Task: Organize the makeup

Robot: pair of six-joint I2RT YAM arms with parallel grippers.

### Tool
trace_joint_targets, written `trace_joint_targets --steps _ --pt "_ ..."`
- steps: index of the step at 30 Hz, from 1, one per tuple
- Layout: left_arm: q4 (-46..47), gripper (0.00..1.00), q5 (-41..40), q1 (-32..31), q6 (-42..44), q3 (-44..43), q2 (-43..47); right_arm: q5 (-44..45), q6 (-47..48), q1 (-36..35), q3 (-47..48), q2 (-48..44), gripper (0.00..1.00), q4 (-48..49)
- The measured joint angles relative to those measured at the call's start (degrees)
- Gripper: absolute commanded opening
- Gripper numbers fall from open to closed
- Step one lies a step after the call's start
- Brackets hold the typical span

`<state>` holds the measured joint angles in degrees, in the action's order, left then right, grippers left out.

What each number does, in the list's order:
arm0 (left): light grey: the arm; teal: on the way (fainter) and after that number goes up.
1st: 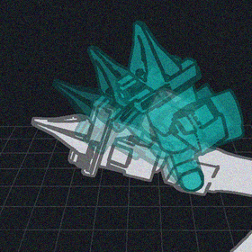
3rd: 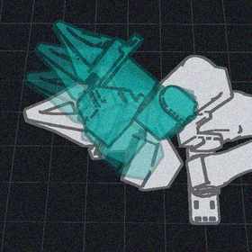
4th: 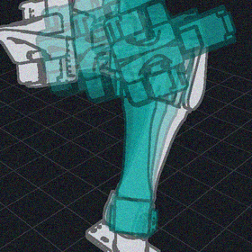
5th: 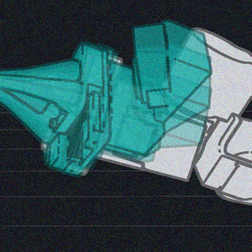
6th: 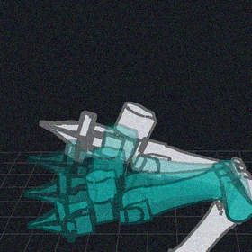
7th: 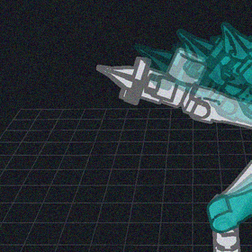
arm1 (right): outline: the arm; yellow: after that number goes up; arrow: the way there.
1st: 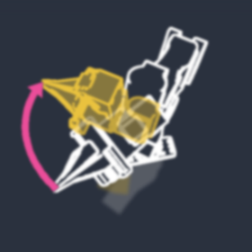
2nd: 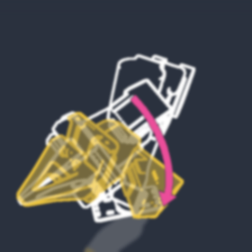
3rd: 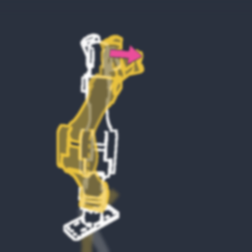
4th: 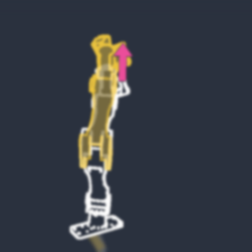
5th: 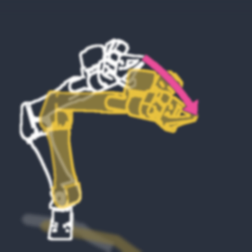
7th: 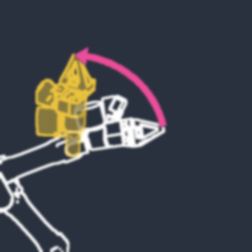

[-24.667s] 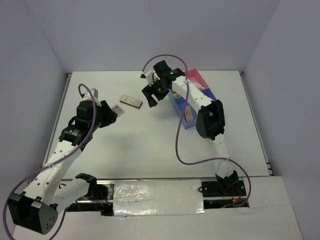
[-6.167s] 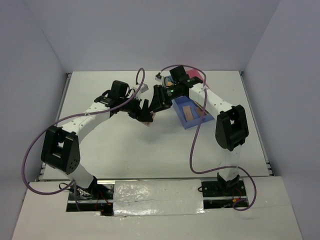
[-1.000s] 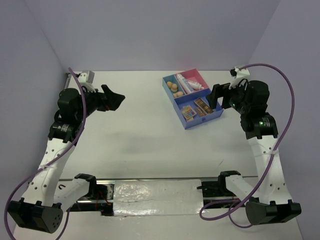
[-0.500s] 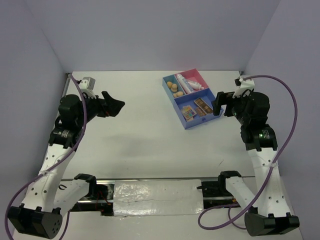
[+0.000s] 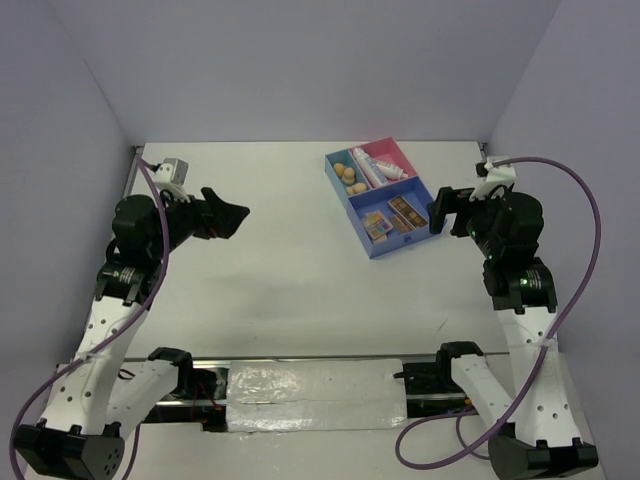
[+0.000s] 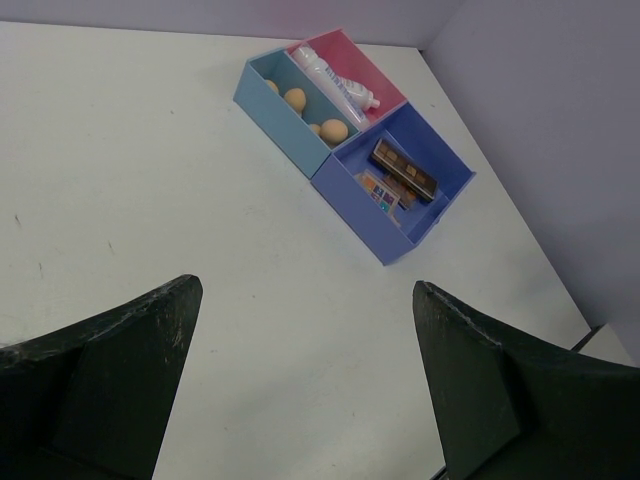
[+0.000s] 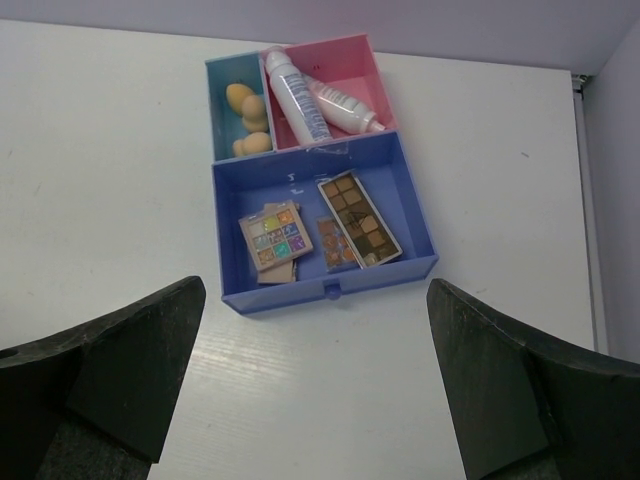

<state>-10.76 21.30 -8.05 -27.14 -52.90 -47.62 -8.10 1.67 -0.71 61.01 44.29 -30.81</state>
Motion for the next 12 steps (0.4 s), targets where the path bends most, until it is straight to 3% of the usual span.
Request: trace_joint_targets --steps 12 --pt "-0.33 0.99 -0.31 0.0 -0.09 1.88 1.4 1.25 0.07 0.0 -3.54 -2.4 1.0 1.38"
